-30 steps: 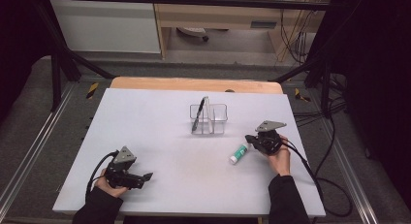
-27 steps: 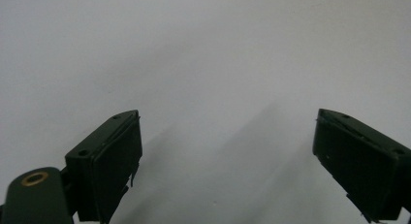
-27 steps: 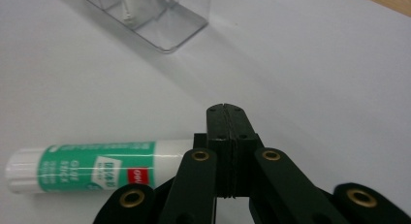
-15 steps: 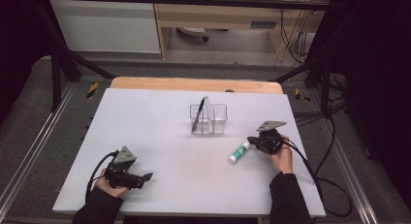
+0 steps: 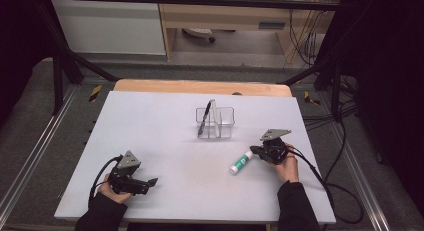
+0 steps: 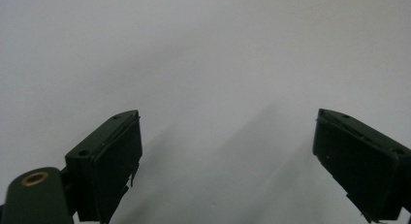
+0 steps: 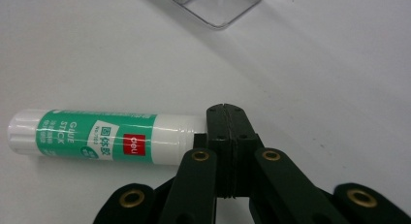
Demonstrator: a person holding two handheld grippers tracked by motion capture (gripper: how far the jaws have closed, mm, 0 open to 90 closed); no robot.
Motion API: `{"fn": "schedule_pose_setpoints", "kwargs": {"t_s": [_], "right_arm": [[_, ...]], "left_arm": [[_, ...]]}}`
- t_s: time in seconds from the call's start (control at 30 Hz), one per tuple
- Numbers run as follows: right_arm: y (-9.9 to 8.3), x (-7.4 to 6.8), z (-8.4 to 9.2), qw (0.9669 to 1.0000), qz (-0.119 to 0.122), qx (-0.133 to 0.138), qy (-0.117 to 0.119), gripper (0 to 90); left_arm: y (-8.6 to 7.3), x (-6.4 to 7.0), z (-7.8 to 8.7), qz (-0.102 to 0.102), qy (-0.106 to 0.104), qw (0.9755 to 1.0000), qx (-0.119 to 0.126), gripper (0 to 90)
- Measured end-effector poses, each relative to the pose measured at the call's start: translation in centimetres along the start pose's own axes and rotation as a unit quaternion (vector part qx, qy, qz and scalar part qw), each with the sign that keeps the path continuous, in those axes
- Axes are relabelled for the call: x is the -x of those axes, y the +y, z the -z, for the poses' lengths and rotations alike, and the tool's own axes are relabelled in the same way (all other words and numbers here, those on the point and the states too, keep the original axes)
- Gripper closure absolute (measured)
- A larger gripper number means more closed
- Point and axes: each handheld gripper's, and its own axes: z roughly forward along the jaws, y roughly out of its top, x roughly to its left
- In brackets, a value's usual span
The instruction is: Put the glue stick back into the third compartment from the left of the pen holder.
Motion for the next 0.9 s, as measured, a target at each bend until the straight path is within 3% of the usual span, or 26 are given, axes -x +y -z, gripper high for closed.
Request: {"fn": "schedule_pose_setpoints", "kwargs": {"t_s": [0.47,0.67,0.83,0.9], "right_arm": [[-0.1,-2.1,-0.3,0.9997,-0.004,0.01,0.024,90.0],[-0.1,-2.0,0.2,0.9998,-0.01,0.017,0.011,88.6],[-0.6,-1.5,1.9,0.999,-0.032,0.03,-0.012,80.0],[-1.0,-1.5,2.7,0.9989,-0.035,0.029,-0.014,71.3]], "left_arm": [[0.1,0.1,-0.1,-0.001,-0.002,1.0,-0.001,10.4],[0.3,0.3,-0.3,-0.002,-0.006,1.0,-0.003,10.3],[1.0,0.9,-0.4,-0.003,-0.012,0.9999,-0.001,10.3],[1.4,1.2,-0.5,-0.004,-0.015,0.9999,-0.001,10.3]]}}
